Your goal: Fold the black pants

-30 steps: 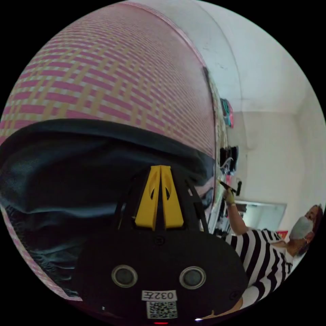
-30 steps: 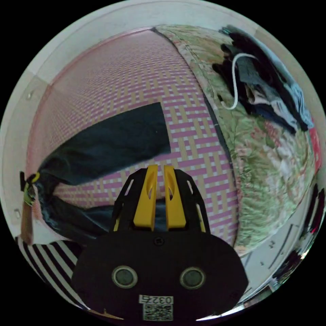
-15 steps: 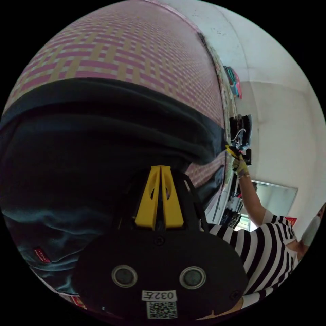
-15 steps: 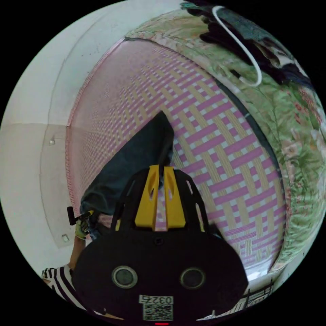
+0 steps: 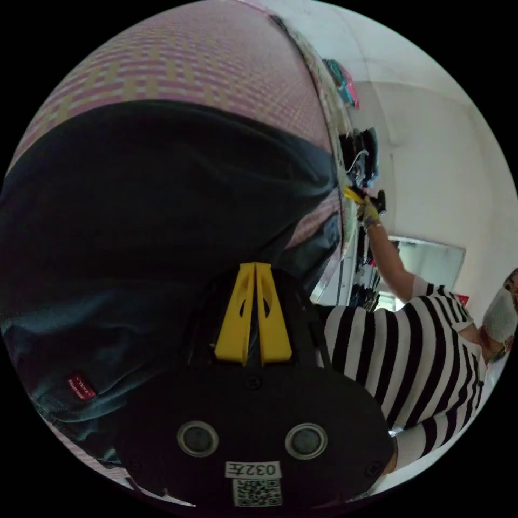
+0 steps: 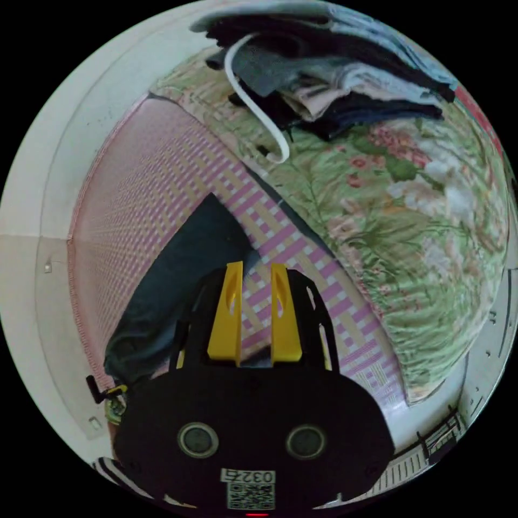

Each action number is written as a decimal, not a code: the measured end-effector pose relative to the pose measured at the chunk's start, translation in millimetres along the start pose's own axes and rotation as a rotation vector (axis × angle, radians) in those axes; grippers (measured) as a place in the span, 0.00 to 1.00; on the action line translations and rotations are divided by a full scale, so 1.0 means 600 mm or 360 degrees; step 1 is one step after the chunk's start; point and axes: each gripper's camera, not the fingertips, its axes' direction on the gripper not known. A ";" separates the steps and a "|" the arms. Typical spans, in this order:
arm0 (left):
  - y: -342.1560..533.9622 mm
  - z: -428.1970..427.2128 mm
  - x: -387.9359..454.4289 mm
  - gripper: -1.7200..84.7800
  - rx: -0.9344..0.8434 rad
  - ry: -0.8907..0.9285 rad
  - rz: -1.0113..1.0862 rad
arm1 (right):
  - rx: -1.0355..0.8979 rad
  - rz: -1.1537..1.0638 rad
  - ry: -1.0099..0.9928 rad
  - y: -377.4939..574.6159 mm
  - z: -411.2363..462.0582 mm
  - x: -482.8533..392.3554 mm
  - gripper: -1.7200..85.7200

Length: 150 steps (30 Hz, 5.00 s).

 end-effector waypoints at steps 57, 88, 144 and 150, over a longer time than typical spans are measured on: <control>0.355 0.020 -0.472 0.09 0.1559 0.0485 -0.1076 | -0.0029 0.0476 -0.0985 0.383 -0.206 0.395 0.11; 0.320 -0.012 -0.642 0.12 0.1806 0.0486 -0.1229 | -0.0055 0.0473 -0.1061 0.359 -0.267 0.417 0.10; 0.046 -0.239 -0.613 0.01 0.1693 0.1224 -0.0912 | -0.0148 0.0494 -0.1211 -0.091 -0.199 0.036 0.01; -0.063 -0.230 -0.656 0.02 0.1578 0.0955 -0.1038 | -0.0152 0.0582 -0.1085 -0.174 -0.121 -0.005 0.12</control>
